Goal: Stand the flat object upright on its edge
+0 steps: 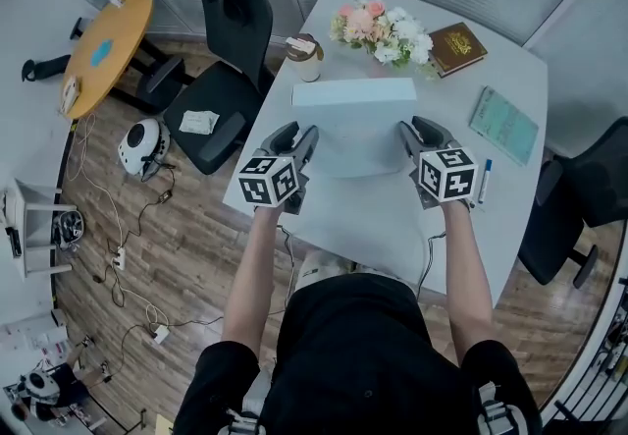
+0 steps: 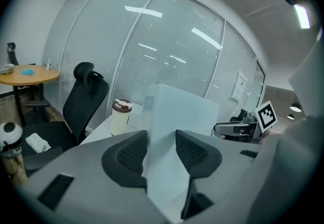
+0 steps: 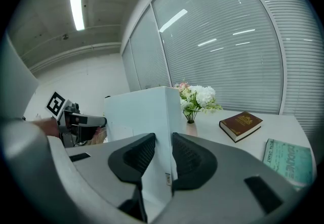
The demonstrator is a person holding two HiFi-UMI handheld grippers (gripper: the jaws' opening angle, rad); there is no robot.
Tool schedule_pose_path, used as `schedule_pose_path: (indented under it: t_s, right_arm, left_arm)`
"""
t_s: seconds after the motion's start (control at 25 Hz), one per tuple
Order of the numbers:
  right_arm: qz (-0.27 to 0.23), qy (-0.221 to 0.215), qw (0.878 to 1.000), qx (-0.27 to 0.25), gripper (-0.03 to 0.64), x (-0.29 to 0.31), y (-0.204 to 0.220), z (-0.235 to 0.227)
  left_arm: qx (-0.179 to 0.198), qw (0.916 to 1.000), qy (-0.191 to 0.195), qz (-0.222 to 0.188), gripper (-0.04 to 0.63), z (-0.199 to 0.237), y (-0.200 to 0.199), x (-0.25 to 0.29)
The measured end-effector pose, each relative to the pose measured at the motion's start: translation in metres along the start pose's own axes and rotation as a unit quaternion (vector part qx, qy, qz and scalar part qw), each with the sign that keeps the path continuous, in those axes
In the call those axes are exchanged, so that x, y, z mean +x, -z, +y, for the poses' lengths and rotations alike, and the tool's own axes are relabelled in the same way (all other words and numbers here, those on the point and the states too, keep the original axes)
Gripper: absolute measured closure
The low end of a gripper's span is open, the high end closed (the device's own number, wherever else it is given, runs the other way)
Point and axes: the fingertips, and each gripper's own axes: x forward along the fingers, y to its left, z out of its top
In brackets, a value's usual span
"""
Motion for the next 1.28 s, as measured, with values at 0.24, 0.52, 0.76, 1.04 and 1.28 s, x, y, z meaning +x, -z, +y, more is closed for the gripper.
schedule_pose_path:
  t_s: [0.24,0.52,0.76,1.04,1.28]
  right_arm:
    - [0.006,0.005,1.000,-0.007,0.497,0.001,0.004,-0.002]
    - [0.003,0.002,1.000,-0.004,0.502,-0.002,0.010,-0.003]
    - [-0.005,-0.006,1.000,0.013,0.500,-0.006,0.013,-0.001]
    - [-0.007,-0.013,1.000,0.025,0.499,-0.013,0.018,0.003]
    - [-0.009,-0.020,0.999,0.034,0.497,-0.017,0.022,0.005]
  left_arm:
    - [0.010,0.9999,-0.009,0.004,0.407,0.001,0.001,0.005]
    - [0.002,1.0000,-0.006,-0.001,0.407,0.001,0.007,0.006]
    - [-0.008,0.9999,-0.003,-0.009,0.407,-0.001,0.011,0.002]
    - [-0.027,0.9995,0.002,-0.013,0.407,-0.006,0.019,-0.005]
    - [-0.035,0.9992,0.005,-0.017,0.407,-0.008,0.024,-0.011]
